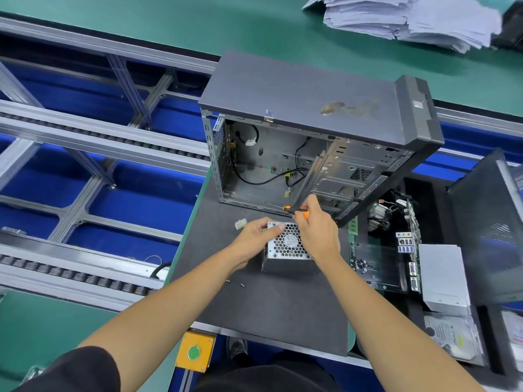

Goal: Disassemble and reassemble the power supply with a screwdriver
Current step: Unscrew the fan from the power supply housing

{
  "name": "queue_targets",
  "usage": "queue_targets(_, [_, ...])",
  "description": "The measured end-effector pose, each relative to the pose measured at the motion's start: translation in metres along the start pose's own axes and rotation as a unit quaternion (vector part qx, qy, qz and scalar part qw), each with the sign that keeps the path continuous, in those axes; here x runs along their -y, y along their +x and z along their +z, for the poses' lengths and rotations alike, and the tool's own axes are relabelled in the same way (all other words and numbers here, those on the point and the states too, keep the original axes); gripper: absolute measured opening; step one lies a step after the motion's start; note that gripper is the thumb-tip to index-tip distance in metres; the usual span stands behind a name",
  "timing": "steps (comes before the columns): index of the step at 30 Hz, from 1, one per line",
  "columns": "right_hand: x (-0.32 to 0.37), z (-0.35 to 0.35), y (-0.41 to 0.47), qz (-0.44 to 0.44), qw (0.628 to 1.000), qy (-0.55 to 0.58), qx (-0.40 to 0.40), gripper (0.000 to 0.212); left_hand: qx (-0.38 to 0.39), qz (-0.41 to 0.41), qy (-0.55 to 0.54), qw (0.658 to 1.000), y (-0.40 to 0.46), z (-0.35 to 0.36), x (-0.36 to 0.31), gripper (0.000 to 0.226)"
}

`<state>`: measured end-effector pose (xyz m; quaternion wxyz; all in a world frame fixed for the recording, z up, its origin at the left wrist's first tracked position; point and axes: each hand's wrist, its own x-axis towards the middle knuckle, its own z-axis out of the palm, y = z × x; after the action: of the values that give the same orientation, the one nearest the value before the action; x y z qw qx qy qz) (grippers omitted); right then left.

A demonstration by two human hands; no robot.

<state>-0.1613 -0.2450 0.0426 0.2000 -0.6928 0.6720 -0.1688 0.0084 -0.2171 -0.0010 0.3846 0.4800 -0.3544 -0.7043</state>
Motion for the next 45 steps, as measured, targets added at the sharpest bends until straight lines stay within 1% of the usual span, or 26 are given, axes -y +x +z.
queue_targets(5, [0.001, 0.0, 0.001, -0.01, 1.0, -0.015, 0.011, 0.015, -0.003, -0.006, 0.003, 1.0, 0.0, -0.001, 0.0, 0.02])
queue_targets(9, [0.002, 0.001, 0.001, -0.012, 1.0, -0.025, 0.012, 0.015, 0.009, -0.013, 0.011, 1.0, 0.0, -0.002, -0.001, 0.027])
queue_targets(14, [0.002, 0.003, 0.001, -0.025, 0.997, -0.069, 0.005, 0.02, 0.015, -0.018, 0.015, 1.0, -0.001, -0.002, -0.003, 0.026])
queue_targets(19, [0.001, 0.005, 0.003, -0.028, 0.997, -0.07, 0.011, 0.02, 0.012, -0.036, 0.014, 0.999, -0.003, -0.001, -0.006, 0.023])
queue_targets(24, [0.002, 0.006, 0.003, -0.032, 0.996, -0.079, 0.016, 0.018, -0.001, -0.043, 0.028, 0.999, -0.005, 0.001, -0.01, 0.014])
queue_targets(29, [0.001, 0.005, 0.003, -0.036, 0.996, -0.083, 0.019, 0.017, -0.017, -0.048, 0.027, 0.998, -0.003, 0.001, -0.007, 0.021])
queue_targets(34, [0.002, 0.005, 0.002, -0.032, 0.996, -0.082, 0.019, 0.018, -0.026, -0.048, 0.036, 0.998, 0.0, 0.001, -0.003, 0.035])
queue_targets(40, [0.003, 0.005, 0.001, -0.03, 0.996, -0.083, 0.013, 0.018, -0.031, -0.044, 0.029, 0.998, -0.002, 0.002, -0.002, 0.036])
queue_targets(43, [0.004, 0.005, 0.001, -0.013, 0.996, -0.084, 0.01, 0.014, -0.016, -0.046, 0.054, 0.997, -0.005, 0.001, -0.006, 0.03])
queue_targets(45, [0.004, 0.006, 0.001, -0.002, 0.995, -0.097, 0.024, 0.011, 0.0, -0.056, 0.08, 0.995, -0.006, -0.003, -0.012, 0.029])
